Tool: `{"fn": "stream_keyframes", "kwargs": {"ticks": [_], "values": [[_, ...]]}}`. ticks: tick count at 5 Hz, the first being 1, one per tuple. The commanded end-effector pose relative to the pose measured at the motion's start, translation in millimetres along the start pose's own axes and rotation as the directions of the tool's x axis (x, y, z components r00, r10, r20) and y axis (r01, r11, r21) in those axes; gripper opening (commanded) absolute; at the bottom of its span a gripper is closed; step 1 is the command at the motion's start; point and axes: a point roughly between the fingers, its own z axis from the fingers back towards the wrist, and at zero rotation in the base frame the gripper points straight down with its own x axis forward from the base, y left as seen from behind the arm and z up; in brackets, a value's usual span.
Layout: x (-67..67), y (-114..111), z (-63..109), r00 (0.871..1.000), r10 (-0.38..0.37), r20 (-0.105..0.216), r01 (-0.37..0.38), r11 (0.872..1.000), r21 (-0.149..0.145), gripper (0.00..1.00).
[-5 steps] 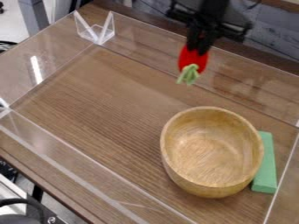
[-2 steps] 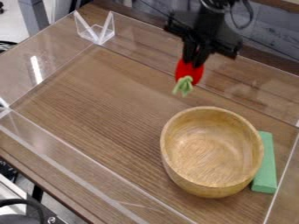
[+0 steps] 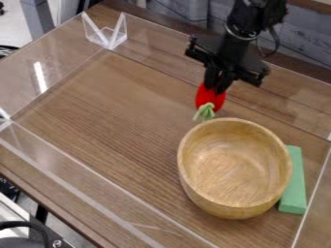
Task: Move the red fruit to the left
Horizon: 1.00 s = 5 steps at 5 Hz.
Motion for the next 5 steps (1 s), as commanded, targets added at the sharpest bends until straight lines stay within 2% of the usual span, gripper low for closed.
{"fn": "stream_keyframes", "kwargs": {"ticks": [1,2,3,5], "values": [[0.4,9.7,10.6,0.997,0.070,0.032,-0.070,0.998,-0.007,0.00],[-2.4,23.9,7.3,0.999,0.008,0.044,-0.007,1.000,-0.027,0.00],[-3.8,34.0,-0.8,0.996,-0.065,0.058,0.068,0.996,-0.051,0.00],[-9.4,30.3,-16.7,0.998,0.055,0.024,-0.054,0.998,-0.035,0.00]]}}
